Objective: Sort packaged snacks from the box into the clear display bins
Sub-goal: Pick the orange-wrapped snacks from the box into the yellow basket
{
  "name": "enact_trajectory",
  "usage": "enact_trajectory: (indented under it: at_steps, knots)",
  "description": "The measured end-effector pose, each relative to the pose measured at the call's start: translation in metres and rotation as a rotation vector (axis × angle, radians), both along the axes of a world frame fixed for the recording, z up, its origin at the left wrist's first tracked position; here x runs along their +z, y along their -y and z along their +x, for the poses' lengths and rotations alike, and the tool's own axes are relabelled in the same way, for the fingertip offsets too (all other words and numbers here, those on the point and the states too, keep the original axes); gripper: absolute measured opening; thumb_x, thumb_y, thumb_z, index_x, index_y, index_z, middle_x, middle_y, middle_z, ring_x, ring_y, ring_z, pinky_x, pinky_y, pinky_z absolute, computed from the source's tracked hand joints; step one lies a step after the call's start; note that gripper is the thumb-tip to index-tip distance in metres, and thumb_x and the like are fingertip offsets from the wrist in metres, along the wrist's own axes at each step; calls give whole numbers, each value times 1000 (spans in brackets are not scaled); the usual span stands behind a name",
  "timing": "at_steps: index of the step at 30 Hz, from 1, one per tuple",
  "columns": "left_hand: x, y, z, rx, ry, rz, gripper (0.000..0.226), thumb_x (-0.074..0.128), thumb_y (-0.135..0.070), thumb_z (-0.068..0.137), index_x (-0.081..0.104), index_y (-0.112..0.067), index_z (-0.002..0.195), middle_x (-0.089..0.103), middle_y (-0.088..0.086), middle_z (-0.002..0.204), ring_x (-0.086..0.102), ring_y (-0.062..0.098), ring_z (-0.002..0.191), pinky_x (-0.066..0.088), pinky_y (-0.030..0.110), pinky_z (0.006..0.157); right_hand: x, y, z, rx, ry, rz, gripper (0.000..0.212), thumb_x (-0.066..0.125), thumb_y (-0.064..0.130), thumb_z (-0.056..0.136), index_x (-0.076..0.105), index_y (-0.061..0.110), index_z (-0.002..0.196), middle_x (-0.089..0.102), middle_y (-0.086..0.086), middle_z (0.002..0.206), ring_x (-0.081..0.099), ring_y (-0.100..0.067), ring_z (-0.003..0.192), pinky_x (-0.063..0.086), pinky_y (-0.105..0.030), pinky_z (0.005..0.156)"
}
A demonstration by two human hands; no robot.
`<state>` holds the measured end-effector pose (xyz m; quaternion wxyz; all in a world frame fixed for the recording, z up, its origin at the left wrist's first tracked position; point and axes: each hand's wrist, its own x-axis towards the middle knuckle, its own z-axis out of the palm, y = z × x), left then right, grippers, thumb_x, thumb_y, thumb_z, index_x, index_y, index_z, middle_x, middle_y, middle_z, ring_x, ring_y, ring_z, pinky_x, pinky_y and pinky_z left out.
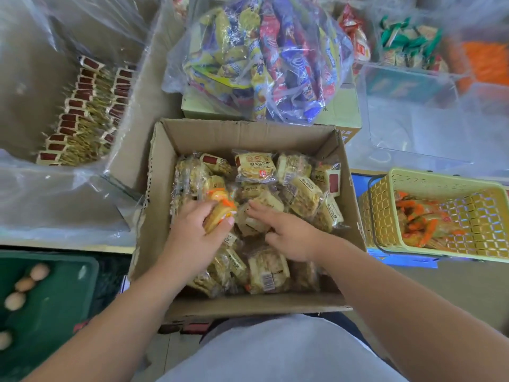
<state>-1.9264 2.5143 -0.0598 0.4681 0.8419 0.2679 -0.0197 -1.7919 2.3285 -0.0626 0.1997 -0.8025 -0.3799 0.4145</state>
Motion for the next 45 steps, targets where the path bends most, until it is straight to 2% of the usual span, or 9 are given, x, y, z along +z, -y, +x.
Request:
enact_trajectory:
  at_steps: [3,6,11,15,20,26,36,40,45]
  knots:
    - [-6,4,-10,-87,-104,-222,40,68,-51,89,67,-31,123,64,-5,113,64,13,98,51,34,82,2,-9,5,-199,70,76,41,49,7,98,62,22,134,62,3,133,58,-10,120,44,-30,108]
    - [-19,8,-14,-197,-181,-228,22,70,-45,93,68,-33,112,63,-2,105,62,13,89,43,27,70,-4,-6,-3,-73,187,-35,19,61,23,93,72,19,108,71,5,99,66,-12,89,56,-34,85]
    - [-32,4,-12,-142,-196,-174,35,65,-52,93,65,-35,124,60,-12,112,63,5,88,45,26,69,-40,6,-33,350,264,-392,72,71,46,83,48,21,145,57,-4,133,54,-27,122,48,-43,102]
    - [-27,-2,-15,-74,-153,-219,6,64,-55,91,58,-57,93,60,-18,106,65,3,82,54,28,71,-57,7,-43,481,444,-465,94,74,55,77,31,23,154,46,-6,142,39,-30,131,35,-47,108]
    - [-24,-13,-30,10,-77,-207,27,67,-50,94,63,-45,120,56,-15,122,58,2,103,48,29,86,-43,-1,-40,379,523,-372,46,69,21,80,55,17,123,49,-5,117,46,-27,112,41,-38,91]
    - [-15,-16,-47,78,8,-181,50,66,-53,89,62,-30,134,55,-13,123,58,7,109,50,37,94,-13,1,-27,286,289,-380,36,67,12,82,47,29,107,59,5,90,59,-22,81,52,-35,64]
    - [-7,-4,-69,-82,135,276,52,50,-58,91,66,-29,130,46,-6,129,55,15,95,52,34,78,55,-32,23,-383,-4,155,19,75,17,89,66,22,105,69,-3,95,63,-11,71,52,-27,68]
    - [-9,-7,-67,-34,171,259,53,50,-59,88,66,-28,128,42,-13,125,53,13,96,49,33,80,52,-53,14,-824,-153,401,43,74,28,92,53,30,129,60,3,121,66,-10,101,58,-25,78]
    - [-13,-8,-64,23,171,215,49,59,-54,90,66,-26,129,40,-16,122,52,10,100,46,32,84,30,-30,0,-389,-5,7,14,60,27,98,66,21,110,73,0,95,73,-20,85,62,-43,81]
